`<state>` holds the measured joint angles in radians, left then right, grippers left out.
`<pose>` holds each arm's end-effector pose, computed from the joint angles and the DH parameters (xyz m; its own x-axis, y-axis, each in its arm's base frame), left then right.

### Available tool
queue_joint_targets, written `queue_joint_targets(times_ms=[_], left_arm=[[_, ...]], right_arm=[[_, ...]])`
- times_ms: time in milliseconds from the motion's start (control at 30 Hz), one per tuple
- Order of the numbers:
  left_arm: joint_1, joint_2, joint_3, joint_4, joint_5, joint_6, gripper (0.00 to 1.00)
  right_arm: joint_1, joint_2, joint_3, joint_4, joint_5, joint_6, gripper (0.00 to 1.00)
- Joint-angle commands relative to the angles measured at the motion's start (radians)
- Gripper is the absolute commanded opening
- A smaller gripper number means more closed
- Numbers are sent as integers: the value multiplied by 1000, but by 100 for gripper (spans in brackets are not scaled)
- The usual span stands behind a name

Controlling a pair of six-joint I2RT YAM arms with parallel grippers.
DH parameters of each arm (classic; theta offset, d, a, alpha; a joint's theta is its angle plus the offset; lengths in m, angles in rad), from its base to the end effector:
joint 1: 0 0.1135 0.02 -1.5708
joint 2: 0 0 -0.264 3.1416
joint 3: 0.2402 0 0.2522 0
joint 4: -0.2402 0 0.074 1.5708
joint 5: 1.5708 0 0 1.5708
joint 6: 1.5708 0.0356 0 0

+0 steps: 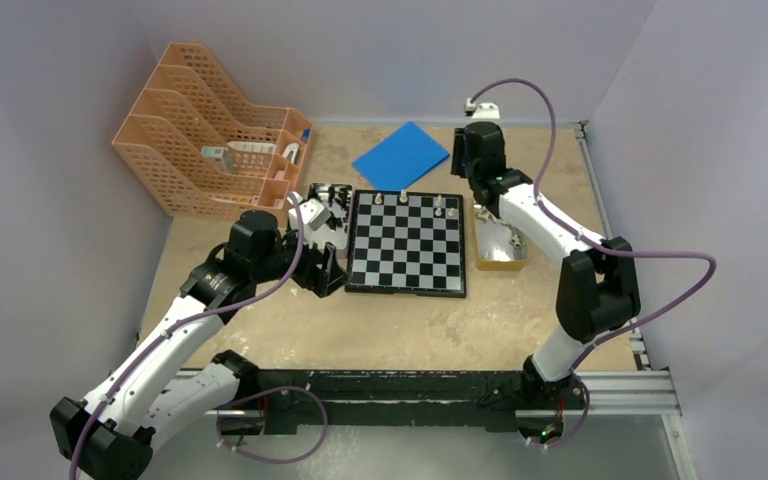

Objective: Set up the chess pieces on the board
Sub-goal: Pick up the chess piece from the storage box.

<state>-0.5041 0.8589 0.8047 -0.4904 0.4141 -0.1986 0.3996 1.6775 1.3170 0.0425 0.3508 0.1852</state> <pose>0.1564 -0.1027 0.3048 -0.5914 0.1200 -0.7974 0.6394 0.6722 -0.3731 0.3737 0.1446 0.3121 -0.2950 0.0631 -0.9534 -0.0105 0.9975 0.0693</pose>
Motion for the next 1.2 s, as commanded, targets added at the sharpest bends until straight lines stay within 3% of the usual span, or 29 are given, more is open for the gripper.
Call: queue_joint_targets(times_ms=[0,233,567,733,900,1167], left_arm=[[4,-8,27,12,14,4,79],[4,-6,-6,39,58,17,79],[4,-15,-24,45,56,31,79],[4,-33,-25,47,50,28,79],[4,-29,-26,57,43,28,79],[4,-32,-23,48,64,22,79]], right_arm=[[-60,-21,-36,-72,62,-46,39],[-168,19,-34,-153,123,-88,35],[-248,58,-92,-141,-97,-43,36],[-256,79,-126,-134,-84,-41,36],[-285,53,-176,-83,-160,-38,36],[-286,-15,-297,76,-146,-118,35]])
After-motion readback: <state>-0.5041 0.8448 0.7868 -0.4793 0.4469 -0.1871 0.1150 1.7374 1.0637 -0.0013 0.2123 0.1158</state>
